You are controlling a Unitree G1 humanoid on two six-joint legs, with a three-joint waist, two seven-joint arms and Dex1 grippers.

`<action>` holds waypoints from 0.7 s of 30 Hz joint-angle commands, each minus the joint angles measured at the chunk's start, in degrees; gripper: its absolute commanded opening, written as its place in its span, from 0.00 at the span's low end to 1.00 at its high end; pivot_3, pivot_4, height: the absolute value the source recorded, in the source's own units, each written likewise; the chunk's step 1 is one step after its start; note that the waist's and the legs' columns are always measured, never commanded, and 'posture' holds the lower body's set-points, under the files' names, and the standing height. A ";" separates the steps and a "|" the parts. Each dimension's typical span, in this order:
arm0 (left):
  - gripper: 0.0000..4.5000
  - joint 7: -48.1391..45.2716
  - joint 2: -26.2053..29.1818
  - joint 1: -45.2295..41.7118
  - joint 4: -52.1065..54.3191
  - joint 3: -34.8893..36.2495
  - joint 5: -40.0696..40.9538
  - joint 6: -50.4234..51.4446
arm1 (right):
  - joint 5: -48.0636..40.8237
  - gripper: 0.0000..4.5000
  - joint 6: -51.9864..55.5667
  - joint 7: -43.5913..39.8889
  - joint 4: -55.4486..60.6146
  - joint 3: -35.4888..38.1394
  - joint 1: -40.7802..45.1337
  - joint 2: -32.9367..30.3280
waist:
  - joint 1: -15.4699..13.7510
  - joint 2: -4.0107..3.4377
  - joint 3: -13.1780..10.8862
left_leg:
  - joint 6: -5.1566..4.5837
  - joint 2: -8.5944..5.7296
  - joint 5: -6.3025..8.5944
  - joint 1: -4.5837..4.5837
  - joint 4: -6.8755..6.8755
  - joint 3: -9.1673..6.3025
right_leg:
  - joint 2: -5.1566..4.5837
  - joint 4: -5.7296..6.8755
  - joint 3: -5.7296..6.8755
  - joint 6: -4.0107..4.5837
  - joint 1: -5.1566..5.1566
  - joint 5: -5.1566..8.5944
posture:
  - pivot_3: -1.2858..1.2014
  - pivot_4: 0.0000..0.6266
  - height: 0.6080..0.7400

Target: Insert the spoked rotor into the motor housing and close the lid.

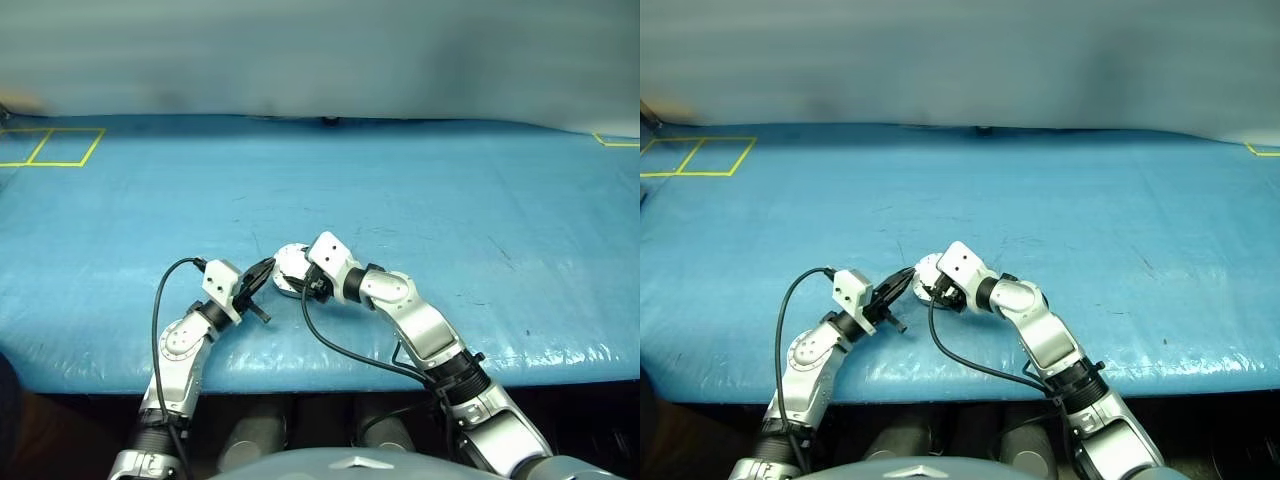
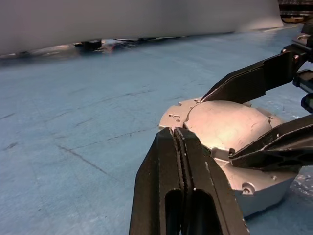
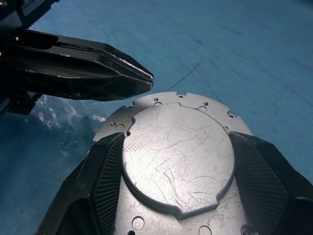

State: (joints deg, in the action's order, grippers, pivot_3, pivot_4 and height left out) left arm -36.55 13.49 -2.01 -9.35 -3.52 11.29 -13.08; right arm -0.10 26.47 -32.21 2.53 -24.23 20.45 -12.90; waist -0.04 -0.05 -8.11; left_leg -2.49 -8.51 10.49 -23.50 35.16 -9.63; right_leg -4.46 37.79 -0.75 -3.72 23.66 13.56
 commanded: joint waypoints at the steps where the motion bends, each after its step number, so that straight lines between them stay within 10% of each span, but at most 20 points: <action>1: 0.00 0.26 0.16 -1.12 -1.15 -1.50 -1.83 1.57 | 1.05 0.67 2.21 0.18 -1.67 -0.30 -1.25 -0.53 | 0.00 0.00 0.00 | 0.00 0.00 0.00 0.00 0.00 0.00 | 0.00 0.00 0.00 0.00 0.00 0.00 | 0.52 0.24 1.00; 21: 0.00 1.45 0.01 -0.21 -2.03 -2.04 -2.85 1.76 | -0.75 0.67 3.87 -0.44 -0.18 1.38 -1.52 -0.26 | -0.29 -0.03 0.11 | 0.00 0.00 0.00 0.05 0.02 0.00 | -0.01 -0.01 0.00 -0.01 -0.09 0.00 | 0.52 0.24 1.00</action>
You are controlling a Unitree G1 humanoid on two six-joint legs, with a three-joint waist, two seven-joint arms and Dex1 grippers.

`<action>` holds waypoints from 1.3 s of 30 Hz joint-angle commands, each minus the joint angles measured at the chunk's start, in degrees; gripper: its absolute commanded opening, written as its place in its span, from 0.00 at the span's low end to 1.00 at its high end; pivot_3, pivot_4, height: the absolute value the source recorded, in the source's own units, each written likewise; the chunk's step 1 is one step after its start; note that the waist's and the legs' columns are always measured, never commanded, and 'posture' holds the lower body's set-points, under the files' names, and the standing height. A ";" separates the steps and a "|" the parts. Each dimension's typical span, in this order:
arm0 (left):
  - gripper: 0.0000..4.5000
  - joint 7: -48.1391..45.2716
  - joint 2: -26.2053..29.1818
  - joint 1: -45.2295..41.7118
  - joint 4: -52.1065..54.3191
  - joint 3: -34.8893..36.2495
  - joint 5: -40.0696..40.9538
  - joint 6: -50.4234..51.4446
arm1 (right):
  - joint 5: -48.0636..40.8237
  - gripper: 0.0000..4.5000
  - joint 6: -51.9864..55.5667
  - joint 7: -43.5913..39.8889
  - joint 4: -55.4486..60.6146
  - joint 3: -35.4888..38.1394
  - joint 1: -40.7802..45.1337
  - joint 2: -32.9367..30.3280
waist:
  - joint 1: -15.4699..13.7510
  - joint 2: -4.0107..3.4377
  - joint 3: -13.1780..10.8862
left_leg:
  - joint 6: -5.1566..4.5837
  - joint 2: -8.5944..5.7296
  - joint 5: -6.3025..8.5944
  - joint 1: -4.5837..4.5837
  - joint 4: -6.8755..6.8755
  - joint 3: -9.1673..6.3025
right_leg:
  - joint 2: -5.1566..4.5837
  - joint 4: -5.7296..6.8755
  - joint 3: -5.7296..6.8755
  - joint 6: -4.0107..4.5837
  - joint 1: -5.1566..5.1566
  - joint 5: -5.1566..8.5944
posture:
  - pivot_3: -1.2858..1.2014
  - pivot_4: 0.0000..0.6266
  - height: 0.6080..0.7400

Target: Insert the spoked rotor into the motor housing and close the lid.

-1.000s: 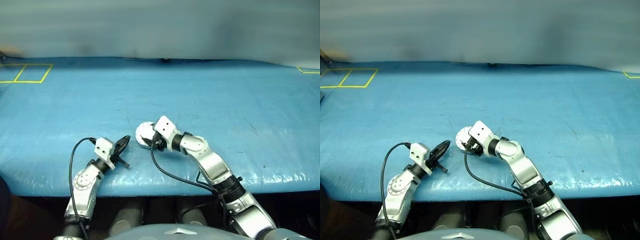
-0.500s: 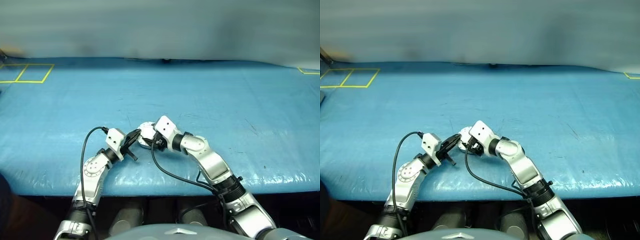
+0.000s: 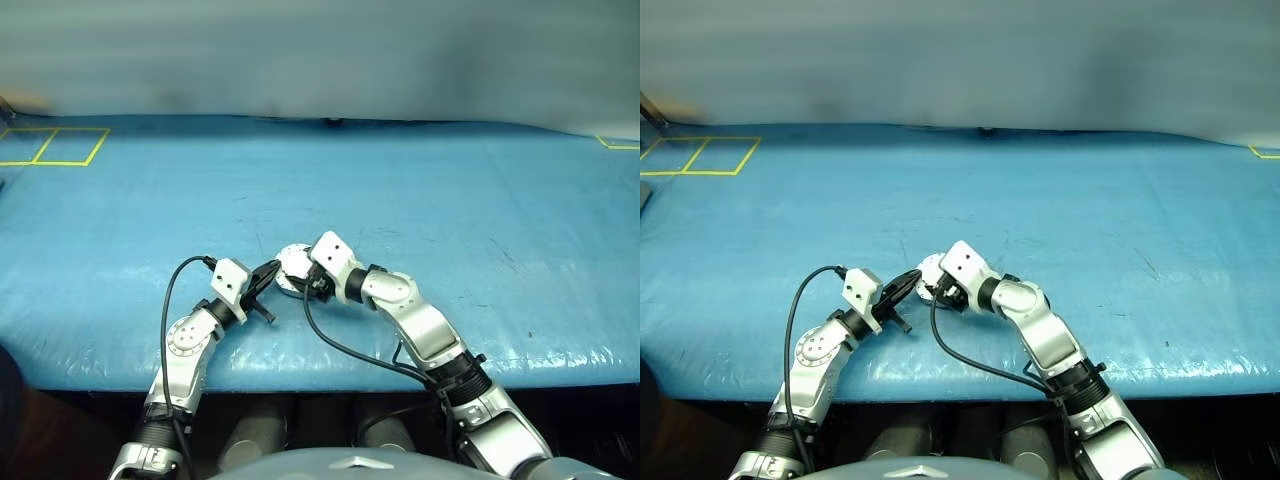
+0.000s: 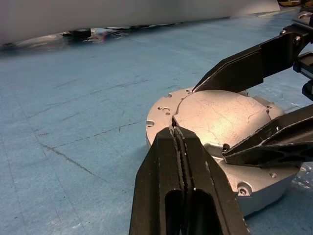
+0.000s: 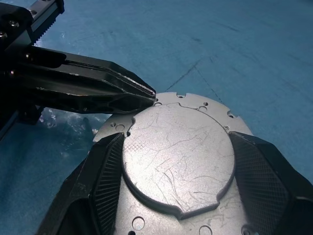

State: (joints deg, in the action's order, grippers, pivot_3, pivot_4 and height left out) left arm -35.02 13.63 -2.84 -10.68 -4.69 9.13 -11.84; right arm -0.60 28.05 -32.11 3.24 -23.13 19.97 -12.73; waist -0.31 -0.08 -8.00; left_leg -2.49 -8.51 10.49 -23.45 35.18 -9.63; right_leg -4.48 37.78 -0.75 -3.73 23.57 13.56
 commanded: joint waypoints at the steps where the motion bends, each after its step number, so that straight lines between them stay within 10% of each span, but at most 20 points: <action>1: 0.00 -0.11 -0.14 0.62 -0.67 -0.91 -0.67 0.53 | -0.47 0.67 2.38 -0.71 -0.70 0.41 -1.11 -0.44 | -0.06 0.00 0.00 | 0.00 0.00 0.00 0.00 0.00 0.00 | 0.00 0.00 0.00 0.00 0.00 0.00 | 0.52 0.24 1.00; 6: 0.00 -0.16 -0.14 0.64 -0.58 -1.10 -0.61 0.54 | -2.79 1.00 1.76 -1.36 1.70 2.23 -1.86 0.35 | -0.41 0.00 0.00 | 0.00 -0.01 0.00 -0.01 -0.01 0.00 | -0.01 -0.01 0.00 0.00 0.01 0.00 | 0.52 0.24 1.00; 39: 0.00 -0.37 -0.61 1.12 -0.80 -1.92 -0.97 0.02 | -41.69 1.00 34.10 6.51 0.99 35.80 -7.50 11.67 | -0.53 -0.07 -0.05 | -0.02 -0.01 0.01 -0.14 -0.05 -0.03 | -0.04 -0.03 0.00 0.03 0.13 0.02 | 0.52 0.24 1.00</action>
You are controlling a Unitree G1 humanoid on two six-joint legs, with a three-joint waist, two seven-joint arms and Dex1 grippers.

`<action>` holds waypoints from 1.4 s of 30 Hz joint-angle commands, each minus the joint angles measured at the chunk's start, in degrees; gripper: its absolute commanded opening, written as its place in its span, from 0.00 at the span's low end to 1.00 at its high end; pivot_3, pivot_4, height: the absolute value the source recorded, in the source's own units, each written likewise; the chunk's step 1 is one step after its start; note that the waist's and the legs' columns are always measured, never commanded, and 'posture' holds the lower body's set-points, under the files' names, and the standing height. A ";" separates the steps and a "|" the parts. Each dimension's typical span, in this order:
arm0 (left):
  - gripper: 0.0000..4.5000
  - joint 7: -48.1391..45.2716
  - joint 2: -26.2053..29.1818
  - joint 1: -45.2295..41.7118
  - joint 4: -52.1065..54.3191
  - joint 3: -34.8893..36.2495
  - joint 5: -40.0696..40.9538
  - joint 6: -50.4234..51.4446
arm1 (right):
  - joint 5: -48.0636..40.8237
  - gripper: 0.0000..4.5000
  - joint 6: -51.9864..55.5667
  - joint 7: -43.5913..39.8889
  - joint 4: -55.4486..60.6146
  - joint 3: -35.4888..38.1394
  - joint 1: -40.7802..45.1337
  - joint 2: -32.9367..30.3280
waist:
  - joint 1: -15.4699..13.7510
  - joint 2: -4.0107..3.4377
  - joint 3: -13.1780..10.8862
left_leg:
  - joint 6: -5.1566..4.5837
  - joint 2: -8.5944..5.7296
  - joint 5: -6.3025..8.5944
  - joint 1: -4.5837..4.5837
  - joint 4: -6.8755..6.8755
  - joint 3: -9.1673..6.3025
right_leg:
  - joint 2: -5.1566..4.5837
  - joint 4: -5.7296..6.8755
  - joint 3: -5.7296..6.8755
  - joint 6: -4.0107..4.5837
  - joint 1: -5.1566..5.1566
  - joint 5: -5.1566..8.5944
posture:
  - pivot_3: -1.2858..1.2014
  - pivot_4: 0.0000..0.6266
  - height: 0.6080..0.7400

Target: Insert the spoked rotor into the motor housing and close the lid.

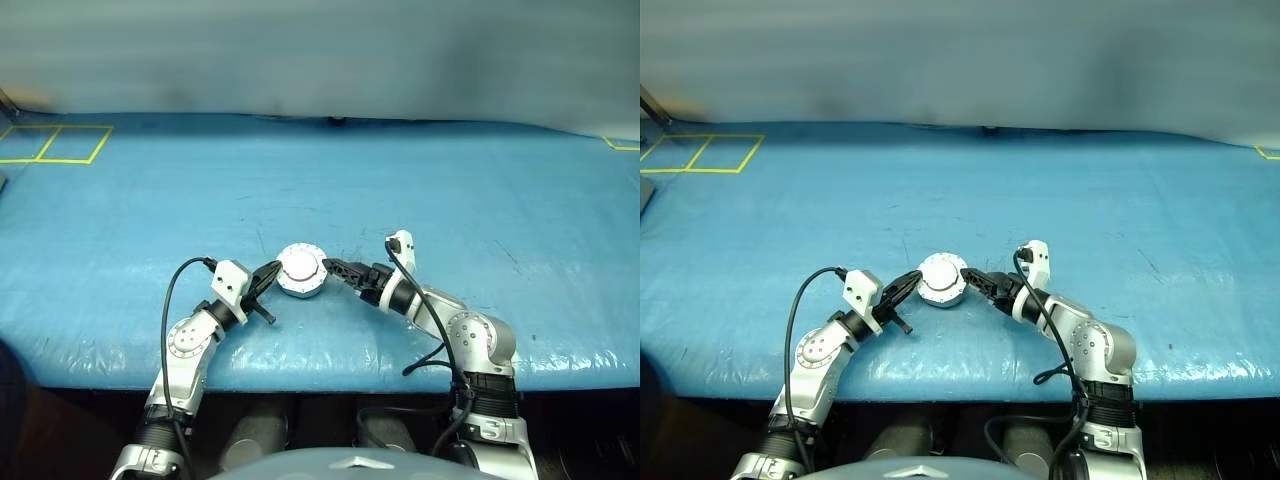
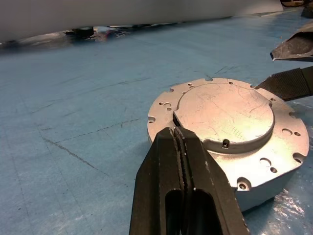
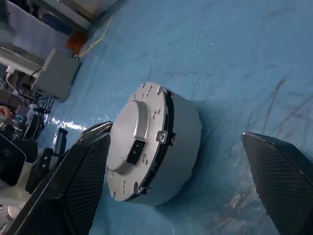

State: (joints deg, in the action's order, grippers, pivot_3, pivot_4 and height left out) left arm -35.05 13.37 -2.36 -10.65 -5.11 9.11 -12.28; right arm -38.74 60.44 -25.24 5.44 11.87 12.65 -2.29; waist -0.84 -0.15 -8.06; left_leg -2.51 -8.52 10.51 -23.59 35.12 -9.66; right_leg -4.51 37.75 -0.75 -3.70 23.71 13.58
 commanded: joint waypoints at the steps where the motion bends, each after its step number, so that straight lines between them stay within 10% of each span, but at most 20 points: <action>1: 0.00 -0.33 -0.36 0.64 -0.85 -1.50 -0.96 0.46 | -3.91 1.00 2.00 -0.45 -1.71 0.66 -0.30 1.37 | 0.00 0.00 0.00 | 0.00 0.00 0.00 0.00 0.00 0.00 | 0.00 0.00 0.00 0.00 0.00 0.00 | 0.52 0.24 1.00; 9: 0.00 -0.21 -0.23 0.72 -0.84 -1.37 -1.07 0.40 | -6.76 1.00 2.47 0.28 -5.31 0.80 -0.35 3.82 | 0.09 -0.01 0.00 | 0.00 0.00 0.00 0.01 0.00 0.01 | 0.00 -0.01 0.00 0.00 -0.01 0.00 | 0.52 0.24 1.00; 21: 0.00 -0.25 -0.20 0.91 -1.14 -1.56 -1.16 0.27 | -12.24 0.27 3.07 0.63 -6.75 3.30 -0.16 4.98 | 0.06 -0.08 -0.04 | -0.01 0.00 0.01 -0.08 -0.01 0.00 | -0.01 -0.02 0.00 0.00 0.07 0.00 | 0.52 0.24 1.00; 42: 0.04 2.41 -7.31 2.39 11.30 8.79 21.81 19.07 | -24.83 0.27 0.87 9.01 -6.39 12.85 4.67 9.71 | 1.39 -0.12 -0.21 | -0.18 -0.03 -0.08 -0.64 0.00 0.02 | 0.00 0.00 -0.02 0.28 0.67 -0.20 | 0.52 0.24 1.00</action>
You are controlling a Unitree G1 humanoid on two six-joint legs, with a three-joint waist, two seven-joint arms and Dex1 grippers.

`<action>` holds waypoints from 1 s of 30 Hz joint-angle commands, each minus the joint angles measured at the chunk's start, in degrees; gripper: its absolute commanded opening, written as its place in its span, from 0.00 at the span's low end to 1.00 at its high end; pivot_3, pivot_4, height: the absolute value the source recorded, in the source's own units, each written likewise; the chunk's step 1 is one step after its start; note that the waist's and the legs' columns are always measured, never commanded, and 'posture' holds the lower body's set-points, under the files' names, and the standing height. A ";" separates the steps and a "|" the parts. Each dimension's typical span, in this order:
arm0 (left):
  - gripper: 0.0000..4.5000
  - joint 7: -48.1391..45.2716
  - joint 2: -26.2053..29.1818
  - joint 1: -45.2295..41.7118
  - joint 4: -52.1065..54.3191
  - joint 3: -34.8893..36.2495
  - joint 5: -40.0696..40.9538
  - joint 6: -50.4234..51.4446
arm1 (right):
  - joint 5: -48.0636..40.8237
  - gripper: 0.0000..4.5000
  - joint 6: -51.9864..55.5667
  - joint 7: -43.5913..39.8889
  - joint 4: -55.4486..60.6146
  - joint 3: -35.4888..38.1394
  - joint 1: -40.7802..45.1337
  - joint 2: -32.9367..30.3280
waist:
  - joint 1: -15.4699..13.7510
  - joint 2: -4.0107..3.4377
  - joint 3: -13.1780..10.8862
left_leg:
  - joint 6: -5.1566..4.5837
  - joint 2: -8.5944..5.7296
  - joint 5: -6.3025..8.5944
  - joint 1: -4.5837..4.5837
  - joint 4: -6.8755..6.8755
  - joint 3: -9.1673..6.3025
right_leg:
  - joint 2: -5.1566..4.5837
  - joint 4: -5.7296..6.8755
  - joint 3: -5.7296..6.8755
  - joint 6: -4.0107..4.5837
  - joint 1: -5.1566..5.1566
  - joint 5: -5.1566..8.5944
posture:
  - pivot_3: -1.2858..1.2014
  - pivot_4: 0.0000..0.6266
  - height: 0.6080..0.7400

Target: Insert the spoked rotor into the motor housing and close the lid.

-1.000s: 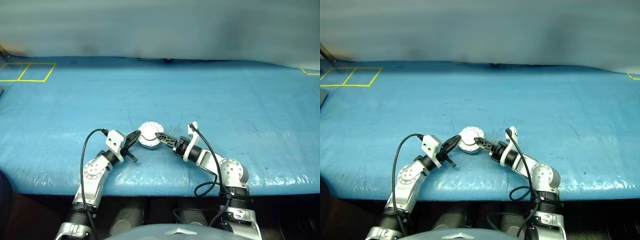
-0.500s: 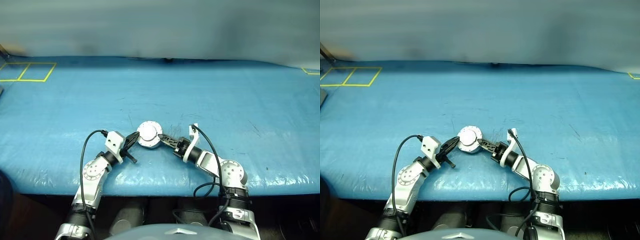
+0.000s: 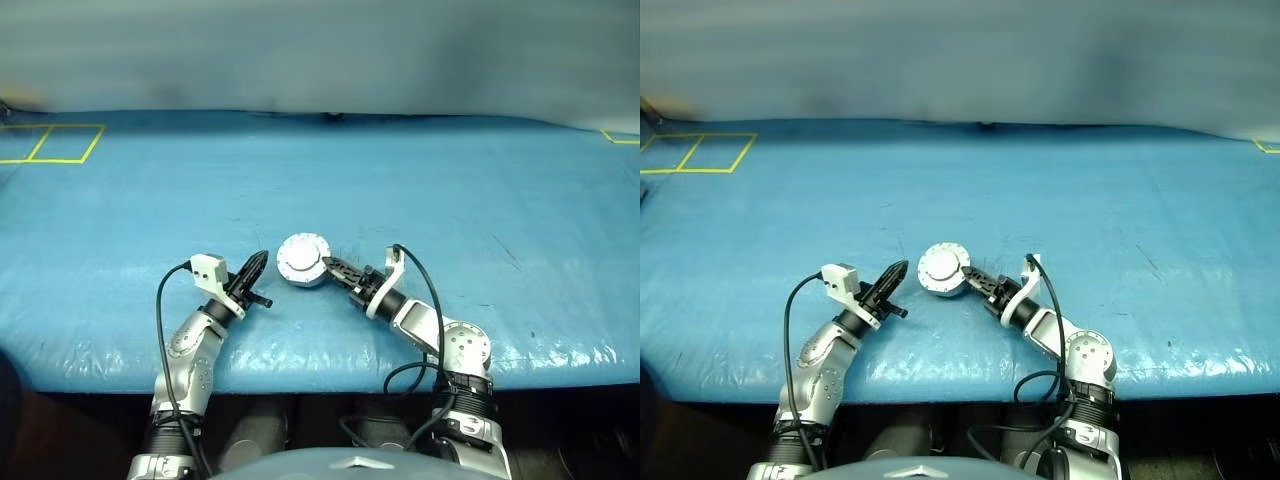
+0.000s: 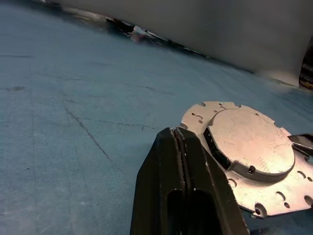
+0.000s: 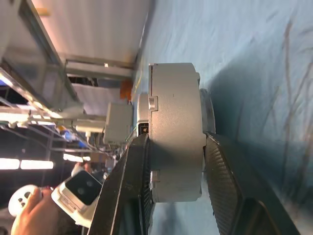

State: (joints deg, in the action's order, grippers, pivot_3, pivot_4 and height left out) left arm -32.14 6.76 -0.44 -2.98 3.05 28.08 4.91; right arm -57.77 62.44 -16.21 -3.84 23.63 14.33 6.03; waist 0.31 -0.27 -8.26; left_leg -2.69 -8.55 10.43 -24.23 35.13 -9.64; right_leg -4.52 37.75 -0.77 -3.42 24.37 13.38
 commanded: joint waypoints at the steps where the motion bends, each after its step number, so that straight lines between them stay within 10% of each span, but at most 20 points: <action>1: 0.08 -0.62 -0.96 0.52 3.90 0.85 3.36 2.01 | -6.56 0.27 -1.28 0.42 3.00 1.37 3.34 1.52 | 0.43 0.00 0.00 | -0.11 0.00 -0.06 -0.02 0.00 0.00 | 0.01 0.00 0.00 0.01 0.03 -0.01 | 0.52 0.24 1.00; 14: 1.00 0.42 -5.97 -0.40 7.26 7.19 23.79 16.41 | -15.22 0.27 -2.23 4.40 4.31 -0.99 6.43 2.12 | 0.81 -0.01 -0.01 | -0.13 0.02 -0.06 -0.05 0.03 0.03 | 0.04 0.03 -0.03 0.03 0.05 0.00 | 0.52 0.24 1.00; 30: 1.00 -0.59 -7.63 -3.23 7.99 8.98 36.65 29.31 | -16.30 0.27 -0.65 5.21 5.67 -8.09 3.47 1.70 | 0.90 -0.01 -0.01 | -0.13 0.02 -0.07 -0.06 0.07 0.08 | 0.04 0.06 -0.09 0.05 0.05 -0.02 | 0.52 0.24 1.00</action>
State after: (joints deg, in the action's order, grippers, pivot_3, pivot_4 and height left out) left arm -31.55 -0.73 -3.51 2.39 11.75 62.98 33.53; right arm -71.31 62.18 -9.85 -1.19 16.10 16.88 6.57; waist 1.21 -0.28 -8.27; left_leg -2.82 -8.53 10.36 -24.28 35.20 -9.54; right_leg -4.48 37.81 -0.88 -3.38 24.41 13.36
